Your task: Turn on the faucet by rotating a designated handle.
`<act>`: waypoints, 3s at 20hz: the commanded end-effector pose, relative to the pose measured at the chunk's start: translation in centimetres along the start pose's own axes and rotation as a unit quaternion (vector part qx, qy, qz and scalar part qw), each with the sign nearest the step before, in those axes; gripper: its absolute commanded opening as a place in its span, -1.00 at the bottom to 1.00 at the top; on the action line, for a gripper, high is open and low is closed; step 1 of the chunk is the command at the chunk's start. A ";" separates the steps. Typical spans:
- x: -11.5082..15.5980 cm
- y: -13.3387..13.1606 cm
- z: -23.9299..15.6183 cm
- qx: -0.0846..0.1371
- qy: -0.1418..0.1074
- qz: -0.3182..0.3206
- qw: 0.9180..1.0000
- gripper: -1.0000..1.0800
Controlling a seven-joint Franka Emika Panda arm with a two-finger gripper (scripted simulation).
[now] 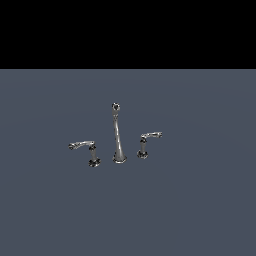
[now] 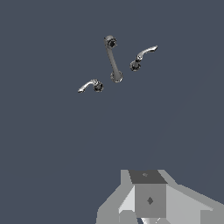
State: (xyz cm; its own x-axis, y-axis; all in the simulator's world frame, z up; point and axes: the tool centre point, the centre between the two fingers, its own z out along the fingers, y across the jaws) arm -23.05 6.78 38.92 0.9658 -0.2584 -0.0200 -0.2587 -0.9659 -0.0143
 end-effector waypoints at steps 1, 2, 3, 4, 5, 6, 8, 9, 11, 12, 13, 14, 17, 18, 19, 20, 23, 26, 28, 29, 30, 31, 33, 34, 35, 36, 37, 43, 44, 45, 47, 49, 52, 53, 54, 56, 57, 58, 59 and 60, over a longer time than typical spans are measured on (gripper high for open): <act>0.3 -1.0 1.6 0.000 0.001 0.028 1.000 -1.00; 0.4 -1.4 2.2 0.000 0.001 0.039 0.999 -1.00; 0.6 -1.8 2.8 0.000 0.001 0.050 0.999 -1.00; 0.8 -2.2 3.4 0.000 0.001 0.061 0.998 -1.00; 0.9 -2.6 4.1 0.000 0.001 0.071 0.997 -1.00; 1.1 -3.0 4.7 0.001 0.002 0.082 0.997 -1.00; 1.5 -3.8 5.9 0.001 0.002 0.104 0.995 -1.00; 1.7 -4.2 6.5 0.001 0.002 0.114 0.993 -1.00; 2.2 -4.9 7.7 0.001 0.003 0.135 0.991 -1.00; 2.4 -5.3 8.3 0.001 0.003 0.146 0.989 -1.00; 2.6 -5.7 8.9 0.001 0.003 0.156 0.988 -1.00; 2.9 -6.0 9.5 0.002 0.003 0.166 0.986 -1.00; 3.7 -7.0 11.3 0.002 0.003 0.196 0.980 -1.00; 3.9 -7.3 11.8 0.002 0.004 0.206 0.978 -1.00; 4.2 -7.7 12.4 0.002 0.004 0.216 0.976 -1.00; 4.5 -8.0 13.0 0.003 0.004 0.225 0.974 -1.00; 5.3 -8.8 14.5 0.003 0.004 0.252 0.968 -1.00; 6.2 -9.5 16.0 0.004 0.004 0.278 0.961 -1.00; 6.7 -10.0 17.0 0.004 0.005 0.294 0.956 -1.00; 7.0 -10.2 17.4 0.004 0.005 0.301 0.954 -1.00; 7.3 -10.4 17.9 0.004 0.005 0.309 0.951 -1.00; 7.5 -10.6 18.3 0.004 0.005 0.316 0.949 -1.00; 8.1 -10.9 19.2 0.005 0.005 0.330 0.944 -1.00; 8.3 -11.1 19.6 0.005 0.005 0.337 0.941 -1.00; 8.6 -11.3 20.0 0.005 0.006 0.344 0.939 -1.00; 8.9 -11.4 20.4 0.005 0.006 0.351 0.936 -1.00; 9.2 -11.5 20.8 0.005 0.006 0.357 0.934 -1.00; 10.8 -12.3 23.2 0.004 0.007 0.396 0.918 -1.00; 11.1 -12.4 23.6 0.003 0.008 0.403 0.915 -1.00; 11.4 -12.5 24.0 0.003 0.008 0.410 0.912 -1.00; 12.0 -12.7 24.9 0.002 0.009 0.423 0.906 -1.00; 12.6 -12.8 25.7 0.002 0.009 0.437 0.899 -1.00; 13.6 -13.0 26.9 0.001 0.010 0.456 0.890 -1.00; 13.8 -13.1 27.3 0.000 0.011 0.462 0.887 -1.00; 14.1 -13.1 27.6 0.000 0.011 0.467 0.884 -1.00; 14.6 -13.2 28.3 -0.001 0.012 0.478 0.878 -1.00; 14.9 -13.2 28.6 -0.001 0.012 0.483 0.876 -1.00; 15.1 -13.3 28.9 -0.001 0.012 0.488 0.873 -1.00; 15.3 -13.3 29.1 -0.001 0.012 0.492 0.871 -1.00; 15.5 -13.3 29.4 -0.001 0.012 0.496 0.868 -1.00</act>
State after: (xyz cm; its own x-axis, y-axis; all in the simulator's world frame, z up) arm -5.40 16.22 9.83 0.2835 -0.9590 -0.0011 -0.9590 -0.2835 -0.0001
